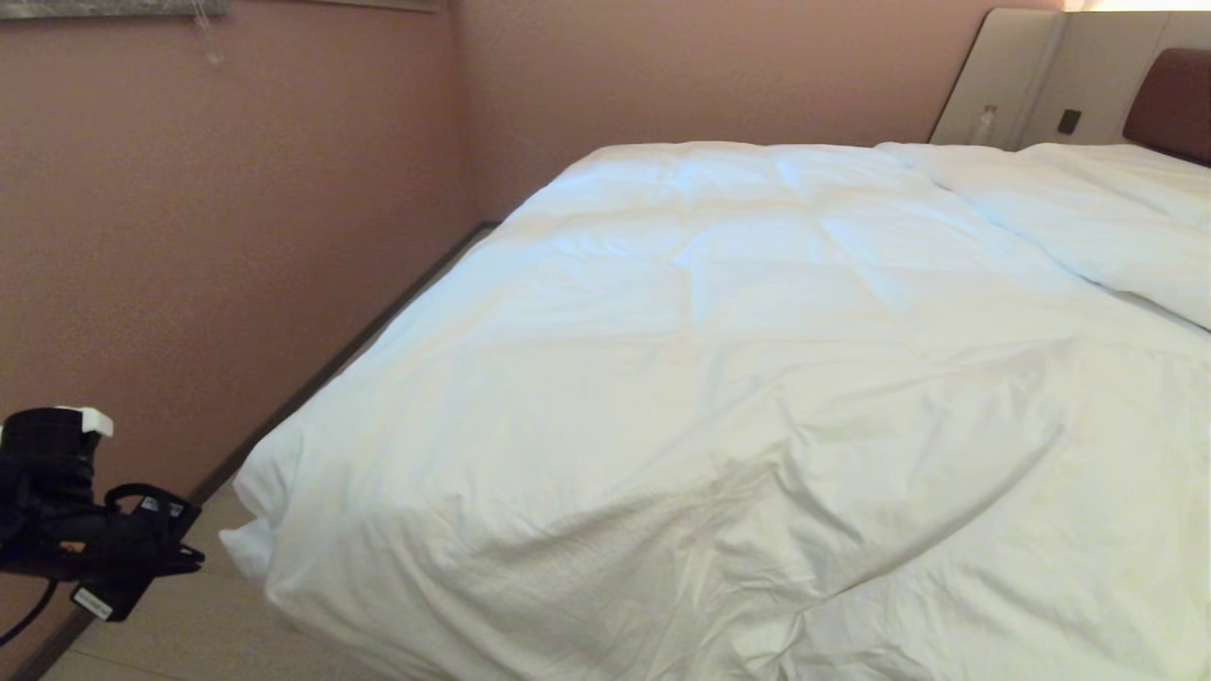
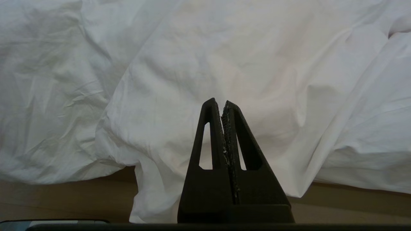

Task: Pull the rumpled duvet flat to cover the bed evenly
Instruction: Flatten the corners of the folded blanket

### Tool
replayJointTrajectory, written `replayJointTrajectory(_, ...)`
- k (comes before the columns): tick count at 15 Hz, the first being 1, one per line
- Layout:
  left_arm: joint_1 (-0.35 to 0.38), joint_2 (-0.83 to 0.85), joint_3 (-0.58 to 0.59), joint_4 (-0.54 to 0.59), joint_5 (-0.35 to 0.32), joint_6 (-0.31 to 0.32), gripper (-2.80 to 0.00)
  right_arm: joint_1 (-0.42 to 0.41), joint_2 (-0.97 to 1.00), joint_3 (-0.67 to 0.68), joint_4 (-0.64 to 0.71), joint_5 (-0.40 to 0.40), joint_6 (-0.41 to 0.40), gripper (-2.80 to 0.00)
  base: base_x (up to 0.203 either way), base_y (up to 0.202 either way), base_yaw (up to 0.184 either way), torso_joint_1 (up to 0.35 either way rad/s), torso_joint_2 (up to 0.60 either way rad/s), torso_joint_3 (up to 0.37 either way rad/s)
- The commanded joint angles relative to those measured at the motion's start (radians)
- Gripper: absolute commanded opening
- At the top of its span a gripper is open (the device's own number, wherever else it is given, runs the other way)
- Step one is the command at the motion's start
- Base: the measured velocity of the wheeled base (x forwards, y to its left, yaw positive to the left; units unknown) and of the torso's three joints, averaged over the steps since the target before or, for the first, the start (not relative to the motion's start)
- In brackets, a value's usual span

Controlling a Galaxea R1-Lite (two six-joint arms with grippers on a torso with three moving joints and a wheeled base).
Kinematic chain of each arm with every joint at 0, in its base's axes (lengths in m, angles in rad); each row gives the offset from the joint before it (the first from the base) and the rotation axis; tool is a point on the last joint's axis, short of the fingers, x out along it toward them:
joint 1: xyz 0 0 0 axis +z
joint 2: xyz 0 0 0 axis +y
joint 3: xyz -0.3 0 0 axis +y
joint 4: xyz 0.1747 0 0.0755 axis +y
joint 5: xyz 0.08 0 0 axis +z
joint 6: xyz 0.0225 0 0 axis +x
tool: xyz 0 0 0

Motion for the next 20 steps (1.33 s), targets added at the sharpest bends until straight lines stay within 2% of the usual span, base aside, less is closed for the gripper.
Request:
replayJointTrajectory(1,0.005,0.058,-0.005,0.0,-0.002,-0.004,-2.8,0.001,0.0,0.0,0.0,0.001,0.0,-2.8,0.0,0.0,0.0,0.0,0.0,0.0)
replayJointTrajectory(3,0.004,0.108,-0.005,0.001,0.001,0.016,-2.8,0.001,0.0,0.0,0.0,0.001,0.0,-2.8,0.0,0.0,0.0,0.0,0.0,0.0)
replayJointTrajectory(6,0.004,0.11,0.018,0.006,0.007,0.083,-2.8,0.001,0.0,0.0,0.0,0.001,0.0,-2.8,0.0,0.0,0.0,0.0,0.0,0.0)
replayJointTrajectory(13,0.004,0.102,0.029,0.0,0.009,0.099,-2.8,0.001,0.0,0.0,0.0,0.001,0.0,-2.8,0.0,0.0,0.0,0.0,0.0,0.0)
replayJointTrajectory(14,0.004,0.1,0.034,-0.002,0.008,0.108,0.0,0.001,0.0,0.0,0.0,0.001,0.0,-2.8,0.0,0.0,0.0,0.0,0.0,0.0)
replayJointTrajectory(17,0.004,0.084,0.074,-0.059,-0.018,0.16,0.0,0.001,0.0,0.0,0.0,0.001,0.0,-2.8,0.0,0.0,0.0,0.0,0.0,0.0)
replayJointTrajectory(18,0.004,0.072,0.11,-0.113,-0.045,0.195,0.0,0.001,0.0,0.0,0.0,0.001,0.0,-2.8,0.0,0.0,0.0,0.0,0.0,0.0)
replayJointTrajectory(20,0.005,0.056,0.199,-0.25,-0.073,0.314,0.0,0.001,0.0,0.0,0.0,0.001,0.0,-2.8,0.0,0.0,0.0,0.0,0.0,0.0)
